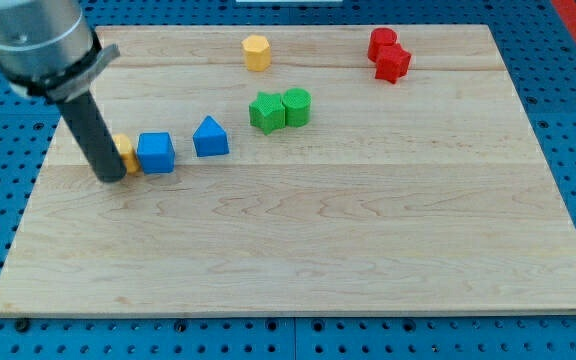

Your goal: Place the heart left to the hexagon

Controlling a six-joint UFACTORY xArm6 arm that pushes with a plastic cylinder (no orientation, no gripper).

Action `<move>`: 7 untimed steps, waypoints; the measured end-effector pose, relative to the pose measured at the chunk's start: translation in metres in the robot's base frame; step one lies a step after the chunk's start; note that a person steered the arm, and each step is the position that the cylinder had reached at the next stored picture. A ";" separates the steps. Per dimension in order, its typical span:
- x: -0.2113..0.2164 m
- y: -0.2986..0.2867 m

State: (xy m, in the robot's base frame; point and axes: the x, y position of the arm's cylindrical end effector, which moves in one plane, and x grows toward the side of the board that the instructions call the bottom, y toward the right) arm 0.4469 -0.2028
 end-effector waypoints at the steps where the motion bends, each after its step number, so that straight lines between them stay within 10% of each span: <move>1: -0.049 -0.005; 3: -0.169 0.056; 5: -0.170 0.102; 7: -0.082 0.172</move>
